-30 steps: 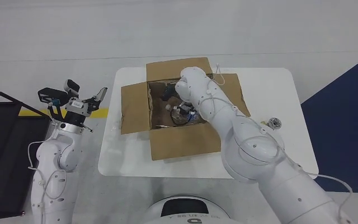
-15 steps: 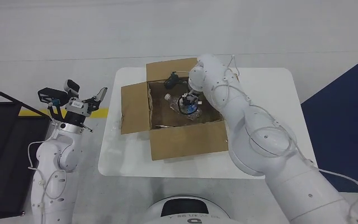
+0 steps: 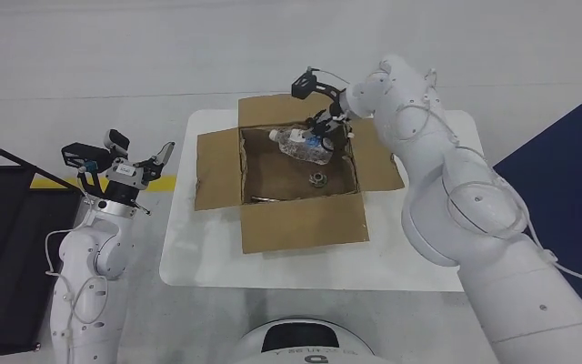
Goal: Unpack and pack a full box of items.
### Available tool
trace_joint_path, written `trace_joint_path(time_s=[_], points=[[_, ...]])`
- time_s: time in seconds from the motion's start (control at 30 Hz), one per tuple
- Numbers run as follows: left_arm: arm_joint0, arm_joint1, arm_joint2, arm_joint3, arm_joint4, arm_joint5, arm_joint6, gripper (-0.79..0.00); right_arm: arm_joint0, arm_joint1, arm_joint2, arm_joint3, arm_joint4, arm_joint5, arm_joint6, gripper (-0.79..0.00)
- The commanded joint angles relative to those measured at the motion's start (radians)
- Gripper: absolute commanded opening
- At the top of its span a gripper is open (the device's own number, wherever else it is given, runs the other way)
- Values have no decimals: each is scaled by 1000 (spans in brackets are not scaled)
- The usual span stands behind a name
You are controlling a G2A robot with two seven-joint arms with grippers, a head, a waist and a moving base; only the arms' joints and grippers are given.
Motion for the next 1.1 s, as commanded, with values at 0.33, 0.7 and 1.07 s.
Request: trace_joint_path(time_s=[0.33, 0.7, 1.07], points=[[0, 0, 0, 0, 0, 0, 0, 0, 0, 45, -1, 0, -10, -34, -34, -785], [0, 0, 0, 0, 0, 0, 0, 0, -135, 6, -84, -476, -199, 742, 466, 0], [0, 0, 0, 0, 0, 0, 0, 0, -267, 150, -15, -782, -312, 988, 563, 0]])
